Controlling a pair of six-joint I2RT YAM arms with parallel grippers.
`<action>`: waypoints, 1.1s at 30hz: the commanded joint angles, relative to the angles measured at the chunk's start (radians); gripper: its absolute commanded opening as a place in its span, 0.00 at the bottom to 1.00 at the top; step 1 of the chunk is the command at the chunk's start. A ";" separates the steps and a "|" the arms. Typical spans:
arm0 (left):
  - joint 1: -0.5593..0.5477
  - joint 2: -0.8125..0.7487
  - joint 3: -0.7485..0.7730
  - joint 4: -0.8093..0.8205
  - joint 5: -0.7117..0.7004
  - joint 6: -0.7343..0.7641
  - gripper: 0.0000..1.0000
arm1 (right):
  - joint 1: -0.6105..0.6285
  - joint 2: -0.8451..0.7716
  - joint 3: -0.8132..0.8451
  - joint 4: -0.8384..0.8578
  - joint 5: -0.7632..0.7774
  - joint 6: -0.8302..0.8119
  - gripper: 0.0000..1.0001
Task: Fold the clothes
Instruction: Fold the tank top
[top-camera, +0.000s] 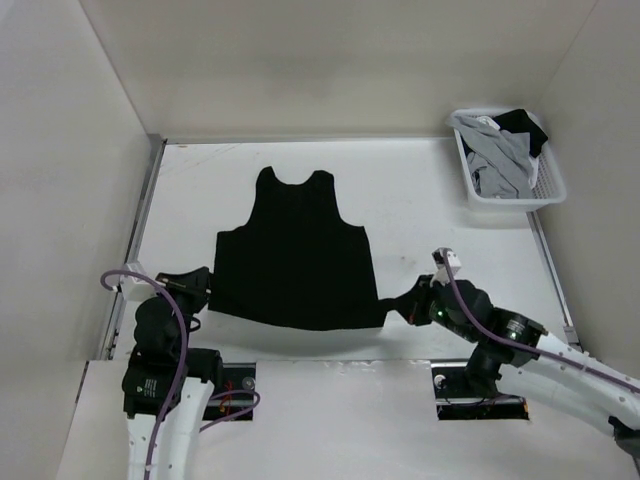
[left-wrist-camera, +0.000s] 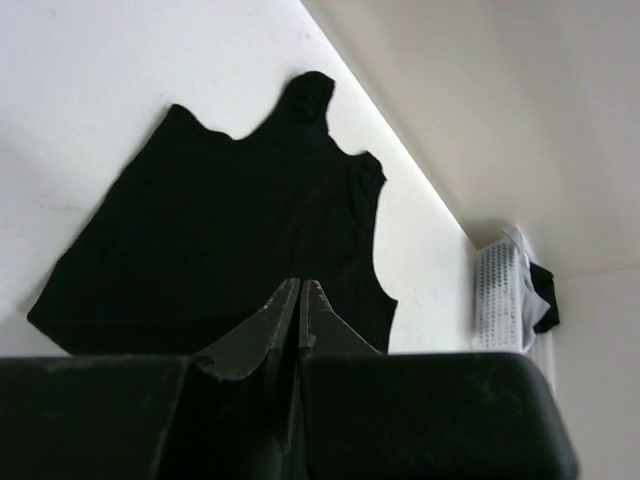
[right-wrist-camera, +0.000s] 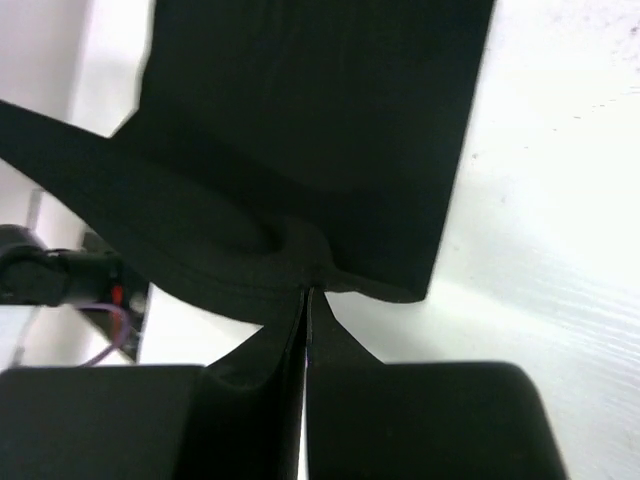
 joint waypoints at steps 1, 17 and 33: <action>0.004 0.038 0.017 0.017 -0.075 -0.025 0.01 | -0.036 0.136 0.112 0.102 0.050 -0.055 0.02; 0.154 1.159 0.294 0.853 -0.091 -0.086 0.00 | -0.640 1.216 0.949 0.448 -0.386 -0.210 0.01; 0.135 1.435 0.334 0.996 -0.051 -0.019 0.33 | -0.682 1.587 1.213 0.386 -0.390 -0.175 0.49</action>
